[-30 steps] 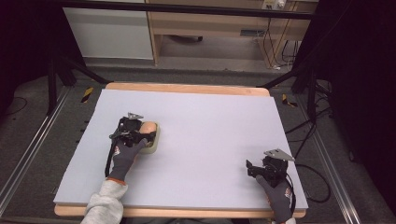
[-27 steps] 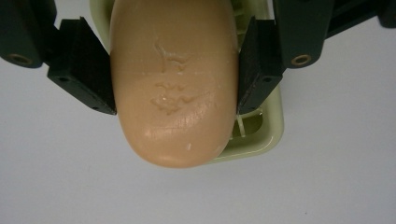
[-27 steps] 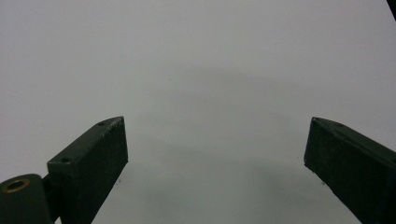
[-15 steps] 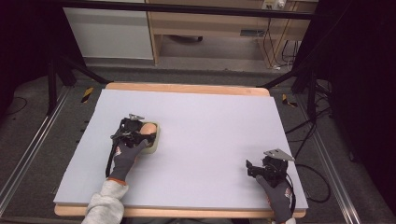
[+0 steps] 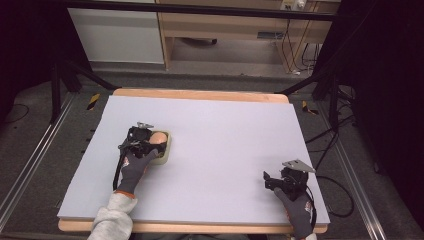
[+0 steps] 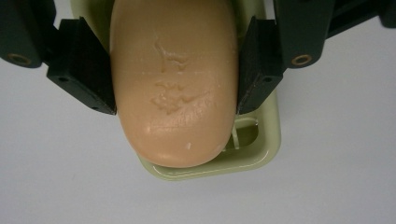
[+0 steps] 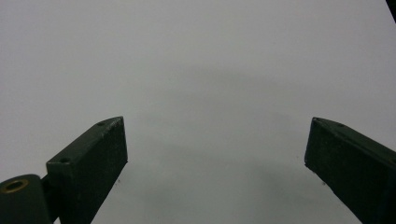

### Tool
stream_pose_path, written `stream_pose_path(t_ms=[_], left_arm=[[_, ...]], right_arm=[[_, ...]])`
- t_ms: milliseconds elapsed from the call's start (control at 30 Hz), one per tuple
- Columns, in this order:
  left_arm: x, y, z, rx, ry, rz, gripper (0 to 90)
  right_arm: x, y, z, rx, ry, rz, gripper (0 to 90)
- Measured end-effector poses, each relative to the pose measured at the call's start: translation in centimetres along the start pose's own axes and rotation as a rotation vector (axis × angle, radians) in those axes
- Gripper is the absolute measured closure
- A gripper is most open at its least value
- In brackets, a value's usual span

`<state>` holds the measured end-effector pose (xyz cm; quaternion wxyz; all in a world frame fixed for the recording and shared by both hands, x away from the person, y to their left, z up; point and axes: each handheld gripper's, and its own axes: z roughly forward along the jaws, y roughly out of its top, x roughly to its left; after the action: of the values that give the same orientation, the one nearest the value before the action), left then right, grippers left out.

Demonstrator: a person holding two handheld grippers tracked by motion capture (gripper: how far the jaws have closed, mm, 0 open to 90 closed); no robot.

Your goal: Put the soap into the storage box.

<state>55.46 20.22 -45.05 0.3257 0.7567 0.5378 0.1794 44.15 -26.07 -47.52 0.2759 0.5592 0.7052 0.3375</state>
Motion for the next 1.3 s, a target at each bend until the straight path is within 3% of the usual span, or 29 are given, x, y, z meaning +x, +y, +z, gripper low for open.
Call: stream_pose_path(t_ms=[333, 533, 800, 1133, 1300], left_arm=[[0.0, 0.3, -0.8, -0.037, -0.010, -0.009, 30.1], [-0.4, 0.7, -2.3, -0.087, -0.033, -0.004, 30.1], [-1.4, 0.6, -3.4, -0.112, -0.074, 0.024, 30.5], [-2.4, -1.1, -4.9, -0.120, -0.092, 0.086, 30.5], [-1.9, -2.3, -5.6, -0.128, -0.103, 0.087, 28.7]], right_arm=[[0.0, 0.0, 0.0, -0.001, -0.002, 0.000, 6.2], [-0.1, 0.0, -0.1, -0.004, -0.004, 0.001, 6.1], [-0.2, 0.0, -0.2, -0.008, -0.014, 0.009, 6.0], [-0.4, 0.0, -0.3, -0.016, -0.019, 0.015, 6.0], [-0.4, -0.1, -0.5, -0.017, -0.022, 0.014, 5.9]])
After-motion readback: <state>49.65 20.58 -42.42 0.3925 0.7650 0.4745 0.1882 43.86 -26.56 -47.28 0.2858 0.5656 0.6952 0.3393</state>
